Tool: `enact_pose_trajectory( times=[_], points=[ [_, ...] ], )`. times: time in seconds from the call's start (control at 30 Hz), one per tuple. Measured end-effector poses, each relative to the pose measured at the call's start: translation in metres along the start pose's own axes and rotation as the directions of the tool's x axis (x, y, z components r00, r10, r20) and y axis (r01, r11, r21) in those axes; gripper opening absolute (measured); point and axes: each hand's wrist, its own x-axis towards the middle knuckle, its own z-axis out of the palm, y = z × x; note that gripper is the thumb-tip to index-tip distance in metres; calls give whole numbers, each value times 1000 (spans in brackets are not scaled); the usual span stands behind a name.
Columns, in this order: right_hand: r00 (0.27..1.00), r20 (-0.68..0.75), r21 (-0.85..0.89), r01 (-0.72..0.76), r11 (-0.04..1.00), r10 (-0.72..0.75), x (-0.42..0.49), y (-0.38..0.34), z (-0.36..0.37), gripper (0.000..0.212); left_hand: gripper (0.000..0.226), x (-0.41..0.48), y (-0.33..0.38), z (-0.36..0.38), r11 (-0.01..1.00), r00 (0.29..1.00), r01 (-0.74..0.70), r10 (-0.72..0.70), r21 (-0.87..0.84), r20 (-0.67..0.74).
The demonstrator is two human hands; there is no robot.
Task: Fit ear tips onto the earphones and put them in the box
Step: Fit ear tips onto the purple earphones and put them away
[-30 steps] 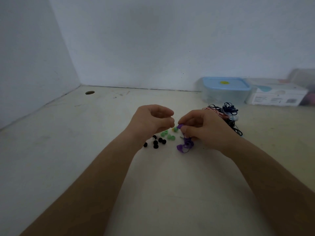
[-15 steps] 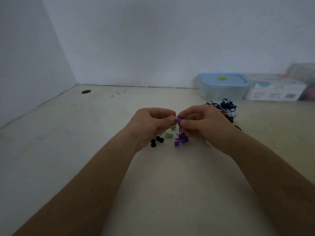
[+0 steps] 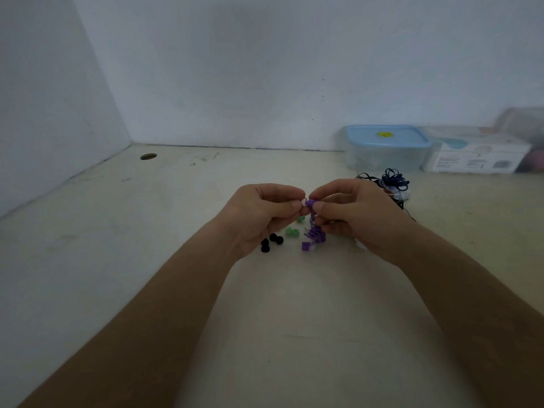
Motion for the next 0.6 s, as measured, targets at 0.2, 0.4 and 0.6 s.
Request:
enact_pose_trajectory(
  times=[0.2,0.4,0.6],
  points=[
    [1000,-2,-12,-10,1000,10,1,1,-1,10,17,-2,2,0,1000,1000,-3,3,-2,9],
    [1000,-9,-23,-7,1000,7,1,0,-2,12,16,-3,3,0,1000,1000,-1,1,-15,20],
    [1000,1,-5,17,1000,-17,0,-1,-2,12,15,-3,3,0,1000,999,13,-13,0,42]
  ],
)
